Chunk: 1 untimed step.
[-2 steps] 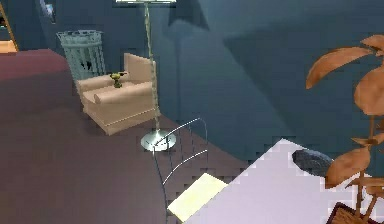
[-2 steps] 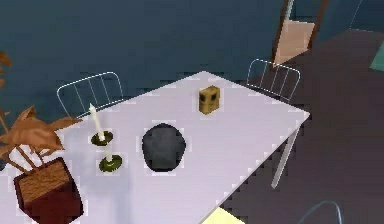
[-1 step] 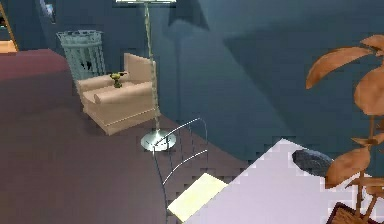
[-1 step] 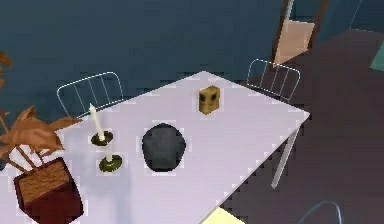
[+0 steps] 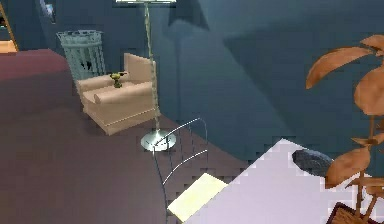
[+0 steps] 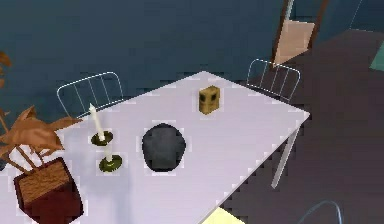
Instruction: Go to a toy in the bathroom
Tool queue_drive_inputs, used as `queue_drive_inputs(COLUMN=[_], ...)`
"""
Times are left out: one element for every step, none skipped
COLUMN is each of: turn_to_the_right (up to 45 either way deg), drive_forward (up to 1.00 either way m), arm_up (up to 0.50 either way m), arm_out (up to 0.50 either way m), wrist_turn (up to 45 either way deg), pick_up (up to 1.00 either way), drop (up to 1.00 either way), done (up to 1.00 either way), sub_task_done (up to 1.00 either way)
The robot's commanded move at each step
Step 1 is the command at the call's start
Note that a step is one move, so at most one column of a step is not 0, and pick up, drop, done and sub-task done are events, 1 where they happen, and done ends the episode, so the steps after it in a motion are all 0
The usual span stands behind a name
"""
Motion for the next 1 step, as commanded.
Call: queue_drive_inputs(turn_to_the_right=[45.0], drive_forward=[0.00], arm_up=[0.00], arm_out=[0.00], wrist_turn=[0.0], pick_up=[0.00], drop=[0.00], done=[0.00], sub_task_done=[0.00])
